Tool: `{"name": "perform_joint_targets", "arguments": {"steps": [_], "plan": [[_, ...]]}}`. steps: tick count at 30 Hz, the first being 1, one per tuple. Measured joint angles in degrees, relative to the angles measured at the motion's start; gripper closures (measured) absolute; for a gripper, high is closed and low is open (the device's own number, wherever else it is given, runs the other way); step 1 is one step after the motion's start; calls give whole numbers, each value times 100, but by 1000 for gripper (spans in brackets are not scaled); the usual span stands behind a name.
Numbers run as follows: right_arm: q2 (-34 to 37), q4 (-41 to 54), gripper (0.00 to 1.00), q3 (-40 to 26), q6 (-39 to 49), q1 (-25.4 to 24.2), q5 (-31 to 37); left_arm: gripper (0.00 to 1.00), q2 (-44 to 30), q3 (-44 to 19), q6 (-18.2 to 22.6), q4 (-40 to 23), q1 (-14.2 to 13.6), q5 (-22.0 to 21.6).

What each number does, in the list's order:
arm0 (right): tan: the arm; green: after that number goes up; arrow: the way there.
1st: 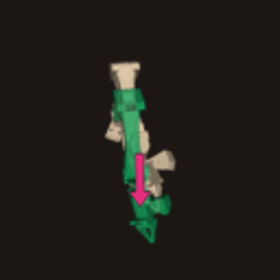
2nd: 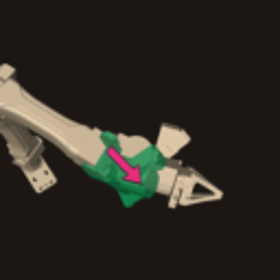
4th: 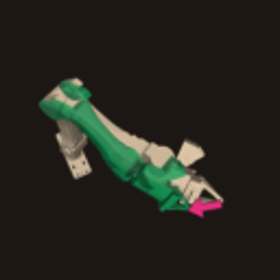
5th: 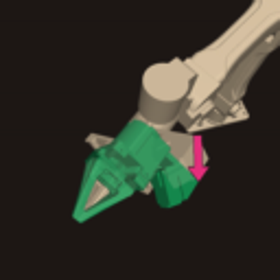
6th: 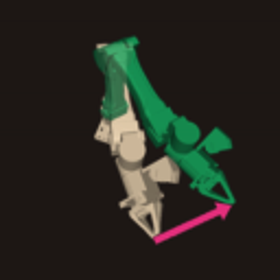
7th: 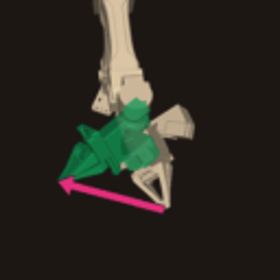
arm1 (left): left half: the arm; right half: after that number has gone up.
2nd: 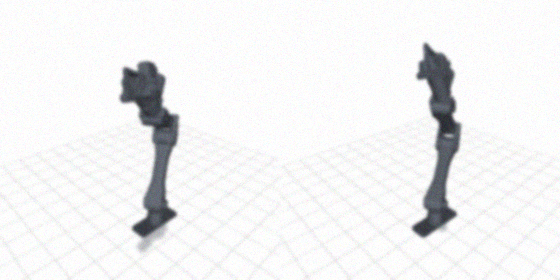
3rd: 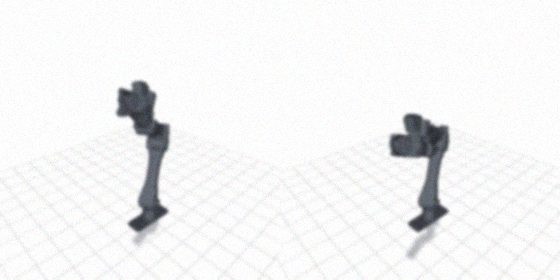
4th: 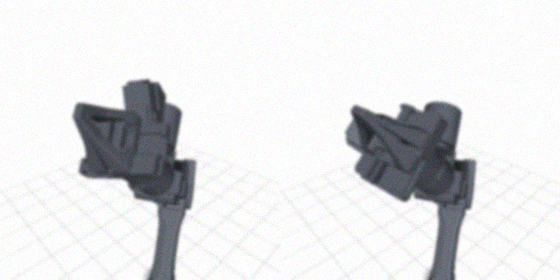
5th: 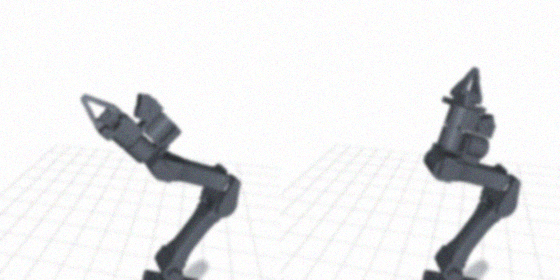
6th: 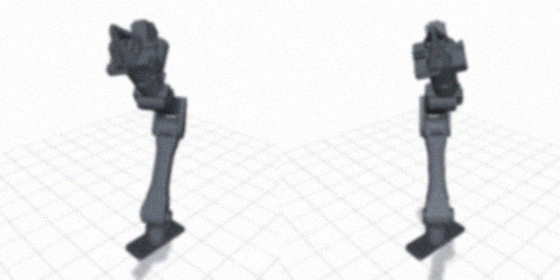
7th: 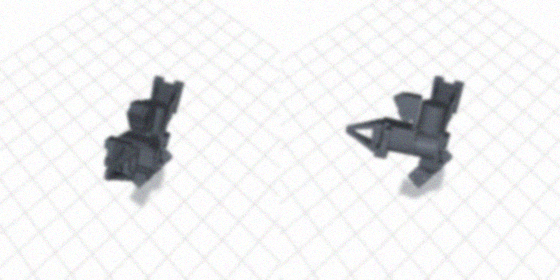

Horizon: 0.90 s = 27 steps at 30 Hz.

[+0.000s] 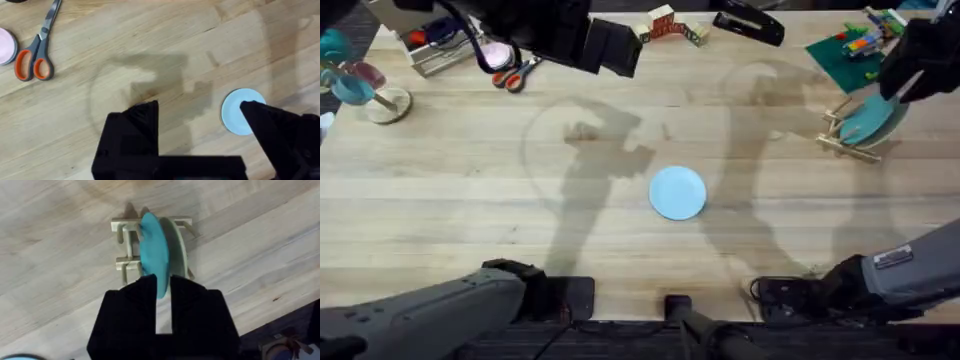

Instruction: Pick up the plates from the table one by one and place each into a slot on the dish rack.

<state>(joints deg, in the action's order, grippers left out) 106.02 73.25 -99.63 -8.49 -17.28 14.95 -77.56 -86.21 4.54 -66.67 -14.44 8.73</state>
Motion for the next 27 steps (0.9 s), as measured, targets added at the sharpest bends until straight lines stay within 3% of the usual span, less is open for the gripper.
{"name": "perform_joint_targets", "arguments": {"steps": [15, 17, 22, 26, 27], "plan": [[-120, 297, 798, -37, -6, 6, -1, 7, 0, 0, 0, 0, 0, 0], [-250, 402, 721, -115, -14, 38, 0, 8, 0, 0, 0, 0, 0, 0], [-822, 468, 333, -246, -24, 274, -95, 7, 0, 0, 0, 0, 0, 0], [-1344, 526, 166, -289, -26, 597, -184, 7, 0, 0, 0, 0, 0, 0], [-1463, 551, 69, -295, -10, 680, -201, 7, 0, 0, 0, 0, 0, 0]]}}
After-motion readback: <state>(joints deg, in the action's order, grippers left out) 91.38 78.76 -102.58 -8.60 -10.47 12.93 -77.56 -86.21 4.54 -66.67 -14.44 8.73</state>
